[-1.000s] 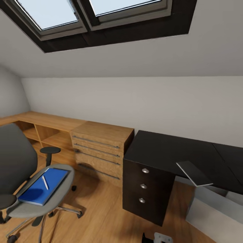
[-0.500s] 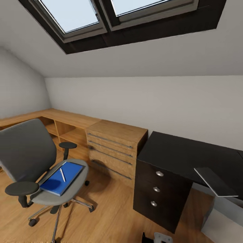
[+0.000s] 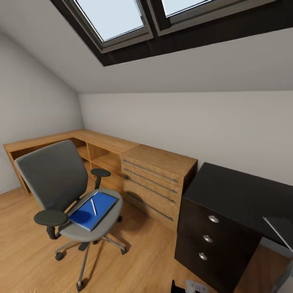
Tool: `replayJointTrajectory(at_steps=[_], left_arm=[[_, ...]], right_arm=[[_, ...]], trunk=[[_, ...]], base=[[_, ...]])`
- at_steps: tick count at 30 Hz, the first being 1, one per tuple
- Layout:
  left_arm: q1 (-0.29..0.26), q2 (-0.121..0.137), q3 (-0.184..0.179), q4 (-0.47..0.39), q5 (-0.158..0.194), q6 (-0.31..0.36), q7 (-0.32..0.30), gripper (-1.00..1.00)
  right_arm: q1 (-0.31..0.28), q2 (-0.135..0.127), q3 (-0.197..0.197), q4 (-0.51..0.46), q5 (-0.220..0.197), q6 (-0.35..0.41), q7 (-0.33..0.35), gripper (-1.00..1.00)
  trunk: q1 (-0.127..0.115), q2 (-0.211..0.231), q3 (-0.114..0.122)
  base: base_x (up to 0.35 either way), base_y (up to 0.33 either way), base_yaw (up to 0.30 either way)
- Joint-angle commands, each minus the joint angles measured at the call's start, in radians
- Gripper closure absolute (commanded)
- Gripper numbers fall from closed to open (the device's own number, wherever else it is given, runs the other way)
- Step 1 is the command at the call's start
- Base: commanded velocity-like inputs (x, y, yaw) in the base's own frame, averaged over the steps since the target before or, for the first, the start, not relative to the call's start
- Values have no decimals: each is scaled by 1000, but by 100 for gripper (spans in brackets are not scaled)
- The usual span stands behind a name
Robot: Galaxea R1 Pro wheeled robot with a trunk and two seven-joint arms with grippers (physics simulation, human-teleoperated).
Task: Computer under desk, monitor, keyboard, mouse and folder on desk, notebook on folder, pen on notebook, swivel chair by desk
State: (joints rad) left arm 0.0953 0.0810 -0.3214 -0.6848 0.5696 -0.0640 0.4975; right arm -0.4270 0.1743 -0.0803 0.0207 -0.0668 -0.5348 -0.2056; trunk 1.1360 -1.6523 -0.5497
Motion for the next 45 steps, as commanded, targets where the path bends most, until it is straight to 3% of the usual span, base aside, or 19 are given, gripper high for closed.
replayJointTrajectory(at_steps=[1,8,12,17,26,45], left_arm=[[-1,2,8,-1,13,-6,-2,-100],[-2,-4,36,1,12,-9,-36,-100],[-2,-4,35,1,12,-25,-39,-100],[-2,-5,35,1,12,-34,-40,-100],[-2,-5,35,1,12,-34,-40,-100],[-2,-5,35,1,10,-36,-40,-100]], right_arm=[[-1,0,-7,2,-2,-7,3,-100],[-1,0,-7,2,-2,-7,3,-100],[-1,0,-7,2,-2,-8,3,-100],[15,0,-7,1,-2,-85,3,-100],[20,0,-7,1,-2,-126,3,-100],[23,0,-7,1,-2,-158,2,-100]], trunk=[[0,-1,-1],[0,-1,-1],[0,-1,-1],[0,-1,-1],[0,-1,-1],[0,-1,-1]], base=[[25,0,280],[6,0,280],[0,0,280],[0,0,280],[0,0,280],[9,23,280]])
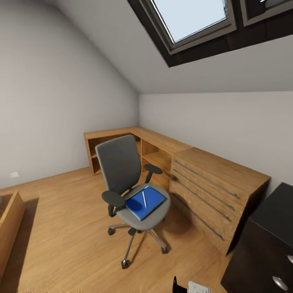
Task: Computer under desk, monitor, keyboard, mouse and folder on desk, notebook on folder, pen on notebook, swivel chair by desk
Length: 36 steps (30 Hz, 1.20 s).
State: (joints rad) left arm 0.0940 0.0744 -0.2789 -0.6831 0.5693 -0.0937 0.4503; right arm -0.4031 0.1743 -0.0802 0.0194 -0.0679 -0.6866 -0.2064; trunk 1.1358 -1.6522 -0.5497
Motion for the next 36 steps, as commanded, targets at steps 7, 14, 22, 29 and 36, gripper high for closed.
replayJointTrajectory(at_steps=[7,14,22,29,36], left_arm=[[0,1,-8,-1,11,-6,7,-100],[0,1,-8,-1,10,-6,7,-100],[-18,10,6,-582,-1,265,10,-100],[-235,2,208,-688,16,610,96,-100],[-272,2,290,-682,15,634,90,-100]], right_arm=[[-1,0,-10,2,-6,-6,4,-100],[0,-5,-12,1,-13,1,4,-100],[-12,-32,-10,-408,-6,172,-36,-100],[-209,-62,-9,-569,-6,701,-87,-100],[-266,-57,-8,-551,-11,850,-88,-100]], trunk=[[0,-1,-1],[0,-1,-1],[0,-1,-1],[0,-1,-1],[0,-1,-1]], base=[[82,129,123],[3,4,3],[0,0,0],[0,0,0],[3,0,0]])
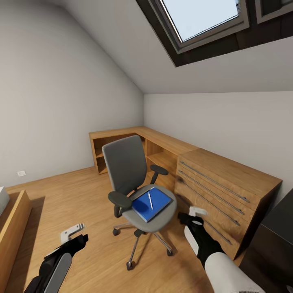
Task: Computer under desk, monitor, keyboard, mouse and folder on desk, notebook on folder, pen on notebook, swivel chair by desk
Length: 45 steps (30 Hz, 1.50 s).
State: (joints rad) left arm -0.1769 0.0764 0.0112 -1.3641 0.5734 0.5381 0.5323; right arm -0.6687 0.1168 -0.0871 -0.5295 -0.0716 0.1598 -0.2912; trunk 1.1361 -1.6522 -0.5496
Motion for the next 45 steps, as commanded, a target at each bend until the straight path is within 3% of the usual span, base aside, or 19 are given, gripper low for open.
replayJointTrajectory(at_steps=[1,7,18,20,23,34,45], left_arm=[[-1,1,6,-2,11,2,7,-100],[-4,4,42,-24,9,5,5,-100],[-4,0,44,-27,4,12,7,-100],[-4,0,44,-27,5,13,8,-100],[-4,-1,44,-26,5,11,9,-100],[-4,-1,40,-24,8,9,10,-100],[-4,-3,39,-24,6,8,8,-100]], right_arm=[[-1,1,-2,6,-7,6,-2,-100],[-4,3,-2,41,-7,-39,1,-100],[-5,21,4,88,-3,-99,5,-100],[-5,29,15,105,-2,-108,5,-100],[-5,50,70,121,-2,-115,6,-100],[-5,51,79,122,-2,-115,6,-100],[-5,47,81,122,-1,-115,13,-100]], trunk=[[0,-1,-1],[0,-1,-1],[0,-1,-1],[0,-1,-1],[0,-1,-1],[0,-1,-1],[0,-1,-1]], base=[[53,0,0],[210,-1,0],[243,-27,122],[31,-2,266],[101,-1,274],[195,0,250],[157,0,46]])
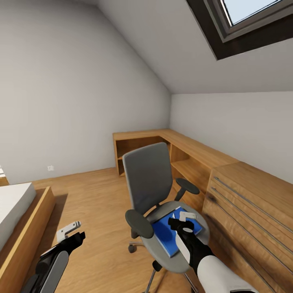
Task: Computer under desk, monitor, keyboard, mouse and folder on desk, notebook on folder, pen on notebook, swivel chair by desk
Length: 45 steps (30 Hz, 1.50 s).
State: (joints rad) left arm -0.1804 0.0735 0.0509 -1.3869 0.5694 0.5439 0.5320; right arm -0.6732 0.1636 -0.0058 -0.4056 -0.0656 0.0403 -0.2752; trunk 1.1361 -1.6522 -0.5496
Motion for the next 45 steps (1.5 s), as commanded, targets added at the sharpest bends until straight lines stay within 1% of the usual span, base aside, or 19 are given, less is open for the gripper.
replayJointTrajectory(at_steps=[1,10,14,20,26,34,45], left_arm=[[-1,0,-1,-1,10,2,8,-100],[-1,0,-2,-1,10,2,7,-100],[-1,0,-2,-1,9,1,6,-100],[-1,0,-2,-3,11,4,6,-100],[-1,0,-1,-32,16,5,9,-100],[-1,-7,0,-51,17,5,11,-100],[-1,-8,0,-52,17,5,12,-100]], right_arm=[[0,-1,0,-2,-7,4,-3,-100],[0,-2,0,-2,-7,4,1,-100],[0,-4,0,-1,-5,5,50,-100],[0,-5,0,-1,-5,6,60,-100],[0,-6,1,-1,-5,8,67,-100],[0,-12,1,-1,-5,21,71,-100],[0,-26,1,-1,-5,53,70,-100]], trunk=[[0,-1,-1],[0,-1,-1],[0,-1,-1],[0,-1,-1],[0,-1,-1],[31,-57,-26],[73,-134,-61]], base=[[24,0,1],[194,0,0],[127,0,0],[151,0,0],[19,0,0],[2,0,0],[0,0,0]])
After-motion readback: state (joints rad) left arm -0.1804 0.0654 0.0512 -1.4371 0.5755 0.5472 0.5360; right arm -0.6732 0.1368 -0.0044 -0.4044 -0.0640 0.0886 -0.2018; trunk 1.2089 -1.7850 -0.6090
